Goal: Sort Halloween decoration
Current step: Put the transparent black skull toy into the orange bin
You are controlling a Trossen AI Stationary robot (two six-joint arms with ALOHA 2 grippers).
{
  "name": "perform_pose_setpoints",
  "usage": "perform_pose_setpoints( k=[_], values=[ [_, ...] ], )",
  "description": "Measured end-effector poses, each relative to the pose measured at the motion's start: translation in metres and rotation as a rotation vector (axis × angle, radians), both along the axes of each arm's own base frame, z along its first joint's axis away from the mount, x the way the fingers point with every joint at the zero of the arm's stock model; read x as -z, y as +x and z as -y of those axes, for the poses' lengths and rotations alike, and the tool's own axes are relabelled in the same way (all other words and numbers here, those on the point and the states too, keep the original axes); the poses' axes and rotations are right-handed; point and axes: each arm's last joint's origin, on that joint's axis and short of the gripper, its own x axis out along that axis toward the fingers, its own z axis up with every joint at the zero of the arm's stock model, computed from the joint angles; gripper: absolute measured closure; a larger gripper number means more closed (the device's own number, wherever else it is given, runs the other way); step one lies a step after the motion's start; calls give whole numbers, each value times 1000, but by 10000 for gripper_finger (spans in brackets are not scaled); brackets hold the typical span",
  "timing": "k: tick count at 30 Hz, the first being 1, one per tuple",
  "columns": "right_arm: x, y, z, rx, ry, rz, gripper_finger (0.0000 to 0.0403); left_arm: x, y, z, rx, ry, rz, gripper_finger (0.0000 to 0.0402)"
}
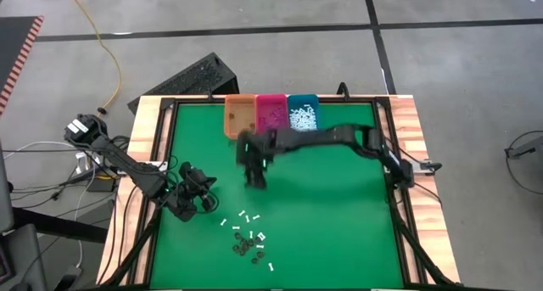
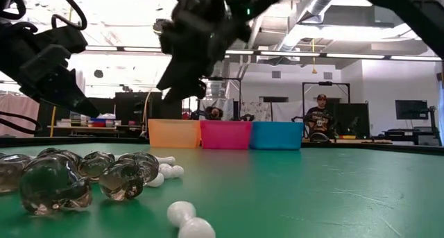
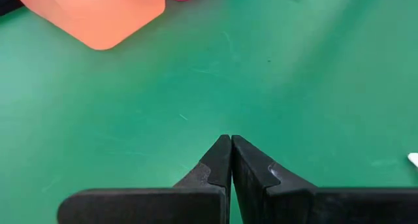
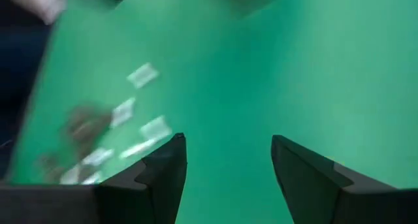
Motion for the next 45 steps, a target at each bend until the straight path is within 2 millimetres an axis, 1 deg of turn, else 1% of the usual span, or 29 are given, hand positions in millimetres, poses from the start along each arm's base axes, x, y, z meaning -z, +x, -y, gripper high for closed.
perform_pose_setpoints(
  k=[2, 5, 8, 12, 14, 16, 18, 20, 22, 24, 29, 35, 39, 43, 45],
  values=[
    [3, -1, -39, -91, 20, -43, 157, 0, -1, 1, 6, 2, -1, 401],
    [3, -4, -96, -214, 9, -38, 158, 0, -2, 3, 17, 2, -1, 401],
    [5, -9, -146, -271, -34, -19, 159, 0, -3, 4, 18, 2, 8, 401],
    [12, -18, -194, -251, -138, 39, 159, -1, -4, 6, 9, 18, 33, 402],
    [21, -24, -214, -225, -210, 76, 159, -1, -5, 7, -3, 22, 51, 401],
    [32, -30, -228, -183, -283, 108, 159, -2, -5, 7, -15, 33, 68, 401],
    [40, -35, -238, -157, -322, 123, 159, -2, -5, 7, -21, 39, 76, 401],
    [46, -38, -242, -132, -329, 131, 159, -2, -5, 7, -24, 39, 79, 401],
    [49, -38, -243, -116, -321, 158, 159, -2, -5, 7, -30, 32, 84, 402],
    [54, -33, -245, -114, -303, 207, 159, -2, -5, 7, -33, 32, 88, 401],
    [68, -30, -247, -139, -300, 195, 159, -2, -5, 6, -36, 37, 91, 401],
    [68, -32, -250, -158, -292, 187, 159, -2, -6, 6, -35, 39, 86, 401],
    [74, -31, -249, -159, -294, 176, 159, -2, -6, 6, -36, 41, 84, 401],
    [89, -32, -247, -162, -279, 149, 159, -2, -6, 6, -37, 39, 85, 401],
    [91, -32, -246, -153, -278, 143, 159, -2, -6, 6, -39, 37, 87, 402]
  ],
)
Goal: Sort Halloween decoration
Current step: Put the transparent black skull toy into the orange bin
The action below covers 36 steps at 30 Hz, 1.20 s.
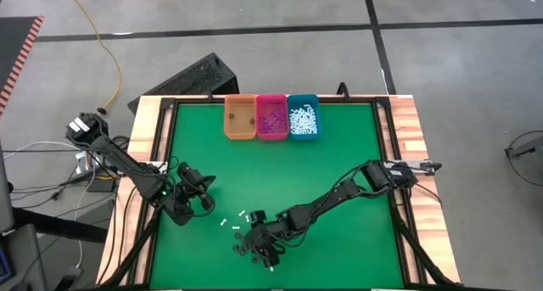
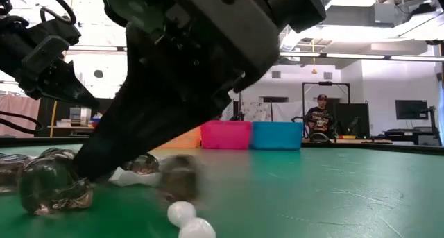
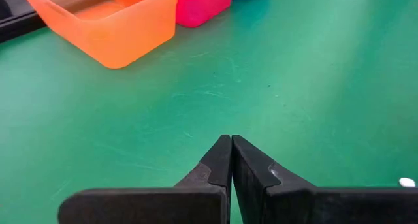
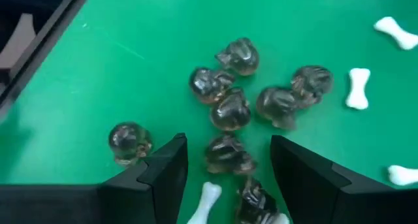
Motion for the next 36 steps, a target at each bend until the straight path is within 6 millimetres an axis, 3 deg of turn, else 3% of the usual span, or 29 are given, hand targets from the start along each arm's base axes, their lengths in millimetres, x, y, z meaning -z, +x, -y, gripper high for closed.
perform_pose_setpoints(
  k=[9, 26, 36],
  values=[
    [2, 0, 6, 54, -25, -1, 193, 0, 0, 0, -2, 0, 2, 401],
    [1, 6, 16, 99, -16, 20, 319, 0, 0, 0, -7, 6, 8, 401],
    [0, 11, 29, 190, -68, 44, 336, 0, 0, 0, -9, 11, 10, 401]
  ],
)
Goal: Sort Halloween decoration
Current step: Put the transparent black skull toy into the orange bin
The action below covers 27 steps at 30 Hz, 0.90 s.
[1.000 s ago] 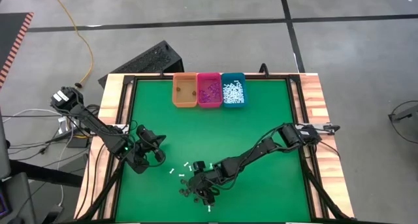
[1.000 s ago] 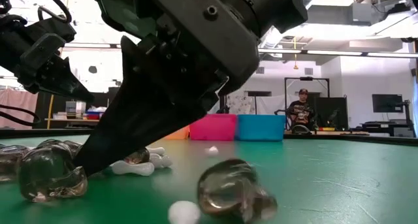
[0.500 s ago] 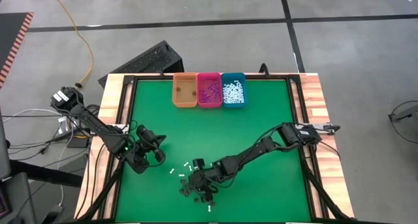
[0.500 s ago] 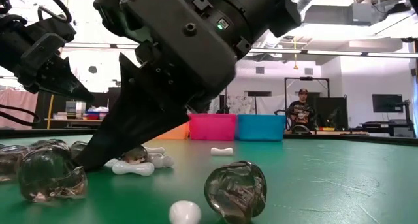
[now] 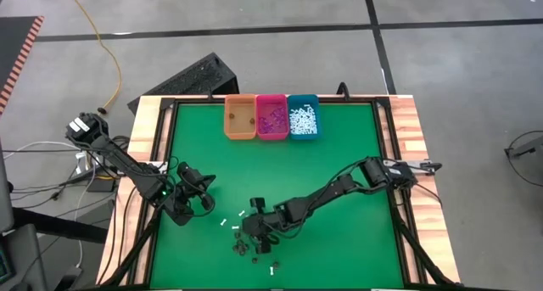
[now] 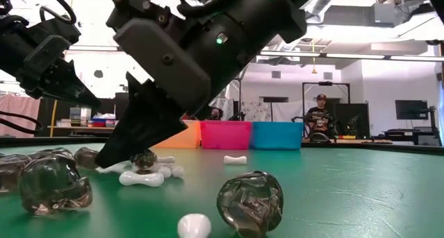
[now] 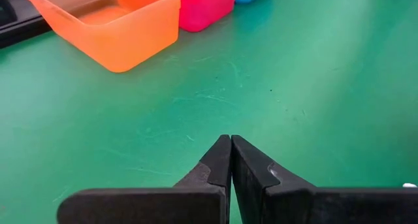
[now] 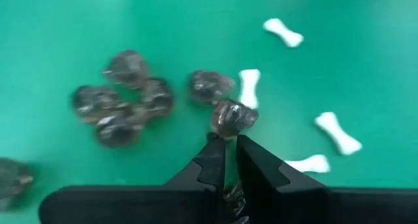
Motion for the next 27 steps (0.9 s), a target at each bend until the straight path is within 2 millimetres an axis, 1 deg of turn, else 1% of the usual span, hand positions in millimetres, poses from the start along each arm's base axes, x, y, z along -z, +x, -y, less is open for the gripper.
perform_pose_setpoints(
  k=[6, 11, 14, 18, 20, 22, 25, 27],
  values=[
    [-7, 8, 17, 6, 38, 17, 337, 0, 0, 0, -1, -1, 2, 401],
    [-20, 14, 15, -12, 37, 51, 337, 0, 0, 0, -5, -6, 5, 401],
    [-25, 15, 15, -32, 14, 60, 337, 0, 0, 0, -5, -6, 5, 402],
    [-33, 19, 20, -62, -38, 64, 337, 0, 0, 0, -5, -5, 4, 401],
    [-36, 22, 28, -63, -64, 50, 337, 0, 0, 0, -4, -5, 4, 401],
    [-39, 26, 40, -61, -94, 40, 337, 0, 0, 0, -5, -5, 3, 401],
    [-49, 29, 66, -45, -138, 45, 337, 0, 0, 0, -5, -5, 3, 401],
    [-59, 29, 88, -27, -169, 40, 337, 0, 0, 0, -5, -5, 3, 401]
  ],
)
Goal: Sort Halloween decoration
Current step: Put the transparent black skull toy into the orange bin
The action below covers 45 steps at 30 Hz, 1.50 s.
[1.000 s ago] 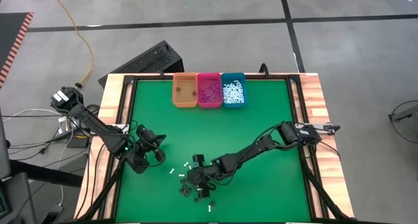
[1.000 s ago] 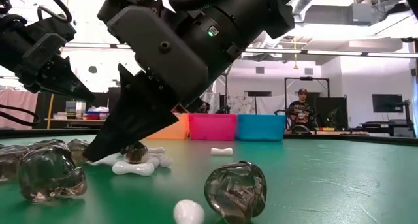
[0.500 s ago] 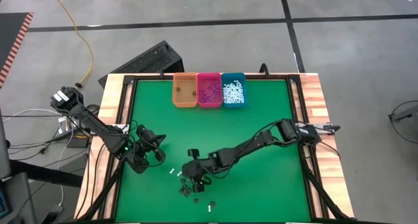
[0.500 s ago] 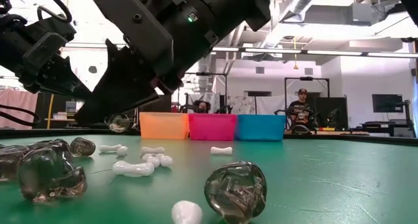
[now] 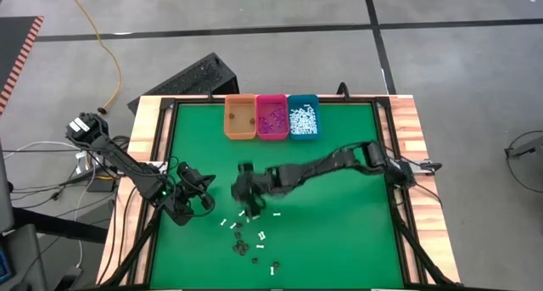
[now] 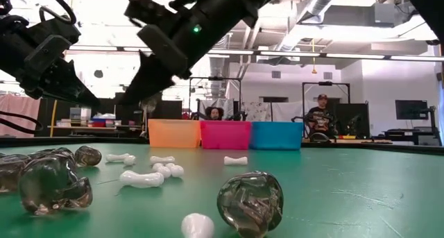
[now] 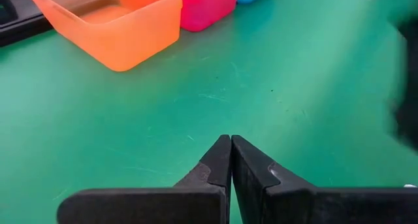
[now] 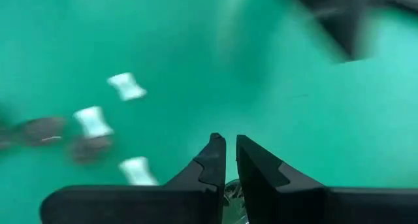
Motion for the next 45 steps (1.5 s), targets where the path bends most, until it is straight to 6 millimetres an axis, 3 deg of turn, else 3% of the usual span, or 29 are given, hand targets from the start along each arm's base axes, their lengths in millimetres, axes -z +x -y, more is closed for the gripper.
perform_pose_setpoints(
  k=[7, 14, 18, 23, 27, 30, 34, 37, 40, 45],
  values=[
    [-44, 1, 106, 139, -108, 160, 337, 0, 0, -1, -15, 24, 11, 401],
    [-55, -10, 214, 411, -38, 305, 337, -1, 0, -1, -28, 34, 24, 401],
    [-53, -21, 248, 417, 102, 315, 329, -1, 0, -1, -27, 34, 24, 401],
    [-54, -24, 257, 421, 153, 324, 274, -1, 0, -1, -29, 32, 25, 401],
    [-54, -22, 250, 394, 166, 321, 220, -1, 0, -1, -30, 29, 27, 401],
    [-56, -24, 238, 293, 281, 265, 201, -1, 0, -1, -23, 32, 19, 401],
    [-76, -46, 202, 95, 539, 42, 204, 0, 0, 0, -3, 18, -1, 401],
    [-83, -65, 153, 36, 609, -199, 216, 0, -1, 1, 7, 14, -4, 401],
    [-87, -78, 89, -4, 547, -365, 228, 0, -1, 1, 8, 17, -1, 401],
    [-100, -99, -25, -78, 381, -383, 236, 0, -1, 1, 2, 11, 9, 401]
  ],
)
